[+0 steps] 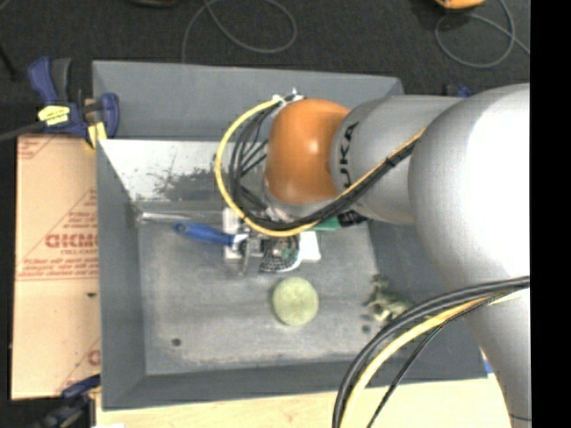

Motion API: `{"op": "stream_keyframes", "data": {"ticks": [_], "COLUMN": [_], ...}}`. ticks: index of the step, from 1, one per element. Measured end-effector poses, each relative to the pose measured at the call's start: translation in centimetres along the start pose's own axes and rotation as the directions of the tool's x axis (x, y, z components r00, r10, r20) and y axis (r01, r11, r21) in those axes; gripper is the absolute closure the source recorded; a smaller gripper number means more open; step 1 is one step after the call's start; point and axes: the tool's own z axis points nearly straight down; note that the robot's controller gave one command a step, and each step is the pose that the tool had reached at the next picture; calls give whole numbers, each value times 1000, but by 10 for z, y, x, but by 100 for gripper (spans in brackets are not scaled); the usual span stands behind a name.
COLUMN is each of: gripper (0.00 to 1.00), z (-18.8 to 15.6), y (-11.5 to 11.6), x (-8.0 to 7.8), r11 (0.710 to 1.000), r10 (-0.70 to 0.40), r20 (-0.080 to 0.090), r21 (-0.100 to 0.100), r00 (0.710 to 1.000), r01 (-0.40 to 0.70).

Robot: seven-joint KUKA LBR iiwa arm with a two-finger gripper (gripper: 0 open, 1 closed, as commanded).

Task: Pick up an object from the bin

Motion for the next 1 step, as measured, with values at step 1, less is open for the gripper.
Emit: {"op": "stream_keyframes", "data": {"ticks": [1], "gripper": [100], "z": [-18], "y": [-1], "x": [3], "r11": [1000], "r10": [0], "r20": [-11], "r21": [5], "r00": [1000], "r01": [0]}}
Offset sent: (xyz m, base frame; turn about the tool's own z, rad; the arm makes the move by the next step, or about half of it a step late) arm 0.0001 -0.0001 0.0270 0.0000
